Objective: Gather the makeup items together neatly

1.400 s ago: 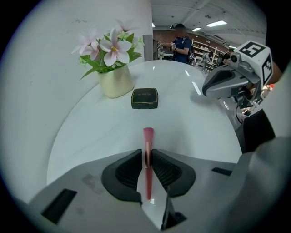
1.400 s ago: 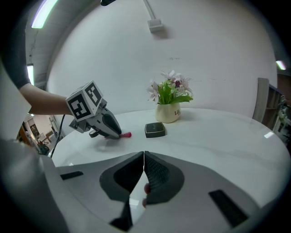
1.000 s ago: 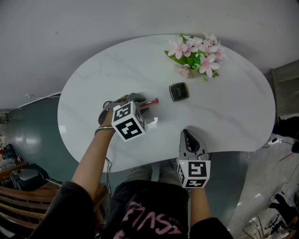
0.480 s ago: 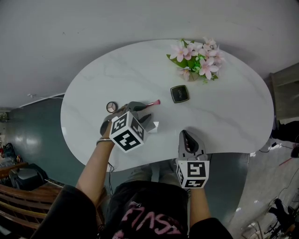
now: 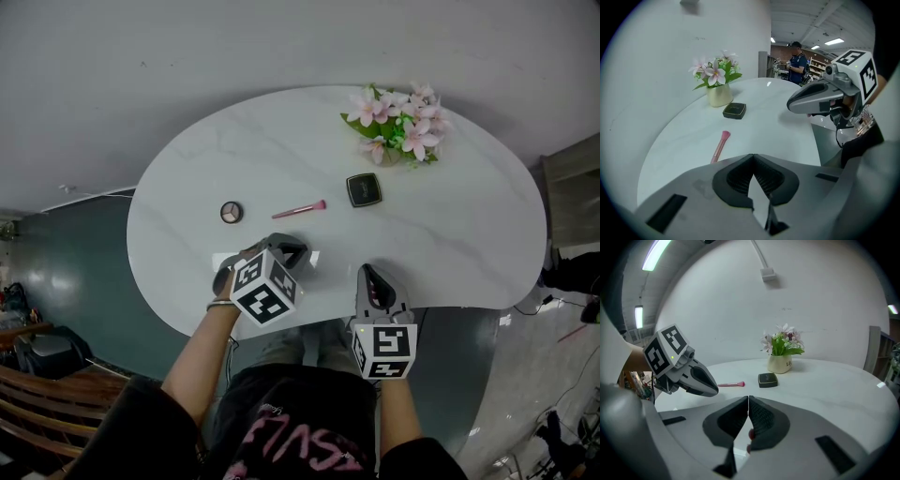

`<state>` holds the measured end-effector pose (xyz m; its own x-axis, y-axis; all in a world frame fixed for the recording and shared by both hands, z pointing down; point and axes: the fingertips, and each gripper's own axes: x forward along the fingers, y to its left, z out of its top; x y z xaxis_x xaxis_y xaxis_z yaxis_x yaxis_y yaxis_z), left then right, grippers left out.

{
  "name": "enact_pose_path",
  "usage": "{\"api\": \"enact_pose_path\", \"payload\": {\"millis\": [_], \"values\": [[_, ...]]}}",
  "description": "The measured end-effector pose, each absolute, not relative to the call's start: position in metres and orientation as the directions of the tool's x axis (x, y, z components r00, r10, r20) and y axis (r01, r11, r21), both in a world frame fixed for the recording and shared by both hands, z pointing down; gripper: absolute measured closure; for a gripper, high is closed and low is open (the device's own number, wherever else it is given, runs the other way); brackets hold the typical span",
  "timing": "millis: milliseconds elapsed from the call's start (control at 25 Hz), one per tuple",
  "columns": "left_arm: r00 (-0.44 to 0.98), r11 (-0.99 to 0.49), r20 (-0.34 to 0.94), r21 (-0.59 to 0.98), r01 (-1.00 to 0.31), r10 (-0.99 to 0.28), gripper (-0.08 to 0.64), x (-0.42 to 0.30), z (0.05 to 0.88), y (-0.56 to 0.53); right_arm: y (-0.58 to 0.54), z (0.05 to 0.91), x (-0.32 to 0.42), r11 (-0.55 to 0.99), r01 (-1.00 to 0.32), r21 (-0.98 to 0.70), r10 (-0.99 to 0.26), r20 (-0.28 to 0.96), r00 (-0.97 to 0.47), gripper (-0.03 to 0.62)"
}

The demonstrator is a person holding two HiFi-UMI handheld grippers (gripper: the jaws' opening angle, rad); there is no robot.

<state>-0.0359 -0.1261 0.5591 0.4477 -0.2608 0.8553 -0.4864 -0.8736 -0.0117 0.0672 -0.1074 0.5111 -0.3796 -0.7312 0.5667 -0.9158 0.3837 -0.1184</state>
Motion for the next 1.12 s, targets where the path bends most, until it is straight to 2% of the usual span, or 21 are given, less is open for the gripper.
{"api": "enact_pose_path", "payload": {"millis": [280, 720, 1120], "values": [[0.476, -0.836, 0.817, -0.013, -0.549, -0.325, 0.549, -0.036, 0.548, -0.119, -0.103, 0.503, 0.063, 0.393, -0.913, -0.112, -0.742, 0.548, -0.387, 0.529], [0.518, -0.730, 0.694, -0.018, -0.683, -0.501, 0.549, -0.049, 0.520, -0.102, -0.096, 0.483, 0.049, 0.438, -0.894, -0.093, -0.748, 0.515, -0.420, 0.529], [0.475, -0.610, 0.589, -0.039, -0.791, -0.654, 0.549, -0.072, 0.491, -0.094, -0.089, 0.461, 0.043, 0.486, -0.872, -0.054, -0.751, 0.484, -0.449, 0.529]]}}
